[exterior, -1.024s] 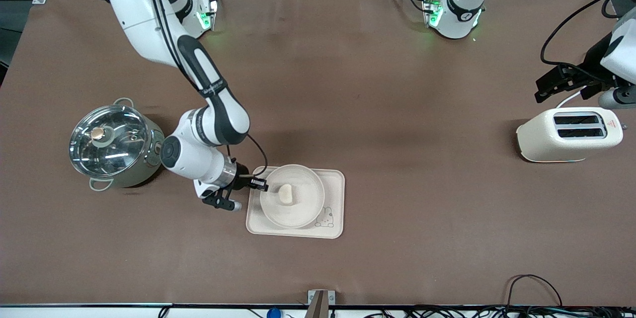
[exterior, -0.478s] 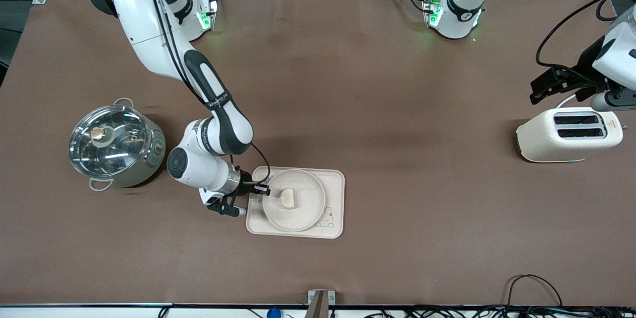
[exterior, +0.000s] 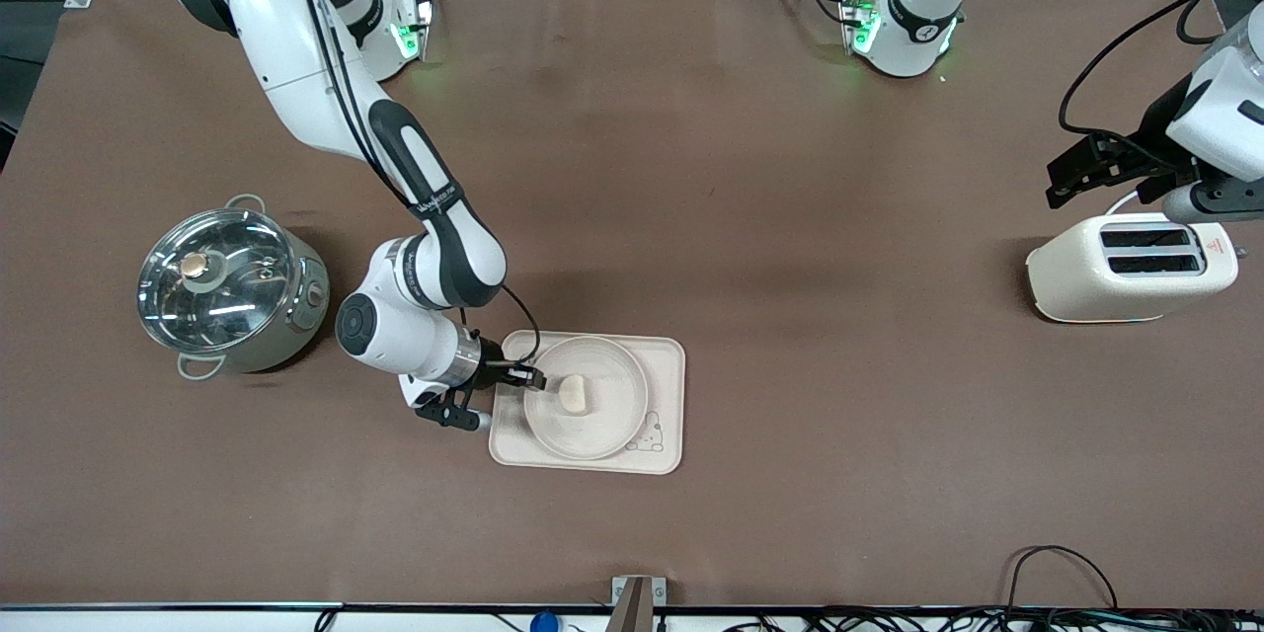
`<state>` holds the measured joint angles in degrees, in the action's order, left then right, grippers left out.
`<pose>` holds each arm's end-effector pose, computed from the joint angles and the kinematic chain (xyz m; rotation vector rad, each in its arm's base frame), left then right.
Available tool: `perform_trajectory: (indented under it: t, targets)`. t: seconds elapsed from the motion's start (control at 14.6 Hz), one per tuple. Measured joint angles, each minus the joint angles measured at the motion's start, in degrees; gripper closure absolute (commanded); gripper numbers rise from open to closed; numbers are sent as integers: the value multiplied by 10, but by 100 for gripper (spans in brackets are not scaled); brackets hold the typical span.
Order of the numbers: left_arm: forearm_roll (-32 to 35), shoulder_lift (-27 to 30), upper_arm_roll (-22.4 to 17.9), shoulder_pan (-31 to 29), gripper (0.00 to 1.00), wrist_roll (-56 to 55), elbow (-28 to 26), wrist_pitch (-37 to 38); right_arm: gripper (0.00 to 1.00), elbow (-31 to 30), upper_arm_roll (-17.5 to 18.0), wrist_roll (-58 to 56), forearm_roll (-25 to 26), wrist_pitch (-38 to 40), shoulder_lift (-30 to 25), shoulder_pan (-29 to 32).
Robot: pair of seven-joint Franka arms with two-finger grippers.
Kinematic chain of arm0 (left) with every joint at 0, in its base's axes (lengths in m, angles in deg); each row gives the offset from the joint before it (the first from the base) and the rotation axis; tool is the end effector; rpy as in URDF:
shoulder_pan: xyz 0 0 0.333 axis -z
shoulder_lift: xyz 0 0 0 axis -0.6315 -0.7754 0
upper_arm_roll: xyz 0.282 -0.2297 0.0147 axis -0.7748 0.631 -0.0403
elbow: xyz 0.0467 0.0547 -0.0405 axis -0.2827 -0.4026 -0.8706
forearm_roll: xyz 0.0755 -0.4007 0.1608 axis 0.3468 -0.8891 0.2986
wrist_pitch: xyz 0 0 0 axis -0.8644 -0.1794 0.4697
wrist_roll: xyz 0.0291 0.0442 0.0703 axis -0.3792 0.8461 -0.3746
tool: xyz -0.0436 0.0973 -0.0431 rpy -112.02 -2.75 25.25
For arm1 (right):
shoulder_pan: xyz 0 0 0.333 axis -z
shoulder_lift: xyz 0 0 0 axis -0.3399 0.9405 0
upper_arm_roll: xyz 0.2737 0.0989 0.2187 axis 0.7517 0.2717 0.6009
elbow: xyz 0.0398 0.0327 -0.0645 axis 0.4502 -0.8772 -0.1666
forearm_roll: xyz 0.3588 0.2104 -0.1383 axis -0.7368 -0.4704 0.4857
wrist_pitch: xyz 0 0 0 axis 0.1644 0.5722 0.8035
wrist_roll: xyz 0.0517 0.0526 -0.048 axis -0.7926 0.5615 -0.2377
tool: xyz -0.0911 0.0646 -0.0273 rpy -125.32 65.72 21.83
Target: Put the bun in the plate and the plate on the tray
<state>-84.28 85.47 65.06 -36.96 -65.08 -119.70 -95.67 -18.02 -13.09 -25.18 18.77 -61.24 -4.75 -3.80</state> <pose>0.6121 -0.0696 0.6685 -3.1390 -0.0506 -0.0307 0.7329 0.3134 0.1738 -2.6790 0.3456 0.0319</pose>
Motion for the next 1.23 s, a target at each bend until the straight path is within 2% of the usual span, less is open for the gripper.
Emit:
perform_trajectory:
  t: [0.27, 0.34, 0.48, 0.68, 0.89, 1.02, 1.23]
  targets:
    - [0, -2, 0, 0, 0, 0, 0, 0, 18, 6, 0, 0, 0, 0, 0, 0]
    - [0, -2, 0, -1, 0, 0, 0, 0, 15, 8, 0, 1, 0, 0, -1, 0]
    - [0, -2, 0, -2, 0, 0, 0, 0, 2, 13, 0, 1, 0, 3, -4, 0]
    - [0, -2, 0, -3, 0, 0, 1, 0, 0, 9, -3, 3, 0, 6, -23, 0]
    - [0, -2, -1, -5, 0, 0, 2, 0, 0, -24, -42, 3, 14, 8, -84, -6]
    - [0, -2, -1, -6, 0, 0, 1, 0, 0, -52, -83, 2, 57, 49, -147, -11]
    - [0, -2, -1, -7, 0, 0, 1, 0, 0, -68, -130, 4, 220, 177, -241, -10]
